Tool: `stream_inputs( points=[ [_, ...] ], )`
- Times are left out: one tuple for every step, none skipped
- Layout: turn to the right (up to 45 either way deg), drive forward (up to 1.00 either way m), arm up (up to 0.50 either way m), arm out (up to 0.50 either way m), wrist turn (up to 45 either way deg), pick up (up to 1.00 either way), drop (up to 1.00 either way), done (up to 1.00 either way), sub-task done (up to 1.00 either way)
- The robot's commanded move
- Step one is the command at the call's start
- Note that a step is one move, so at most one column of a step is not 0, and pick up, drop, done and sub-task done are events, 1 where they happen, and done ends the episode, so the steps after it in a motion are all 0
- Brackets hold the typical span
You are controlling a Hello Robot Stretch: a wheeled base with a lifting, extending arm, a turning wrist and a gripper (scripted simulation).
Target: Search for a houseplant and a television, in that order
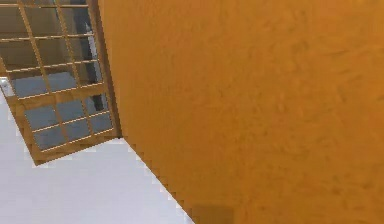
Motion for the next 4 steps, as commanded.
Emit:
stream_inputs(
  points=[
    [-45.0,0.0,0.0,0.0,0.0,0.0,0.0,0.0,0.0],
    [-45.0,0.0,0.0,0.0,0.0,0.0,0.0,0.0,0.0],
    [-9.0,0.0,0.0,0.0,0.0,0.0,0.0,0.0,0.0],
    [0.0,0.95,0.0,0.0,0.0,0.0,0.0,0.0,0.0]
  ],
)
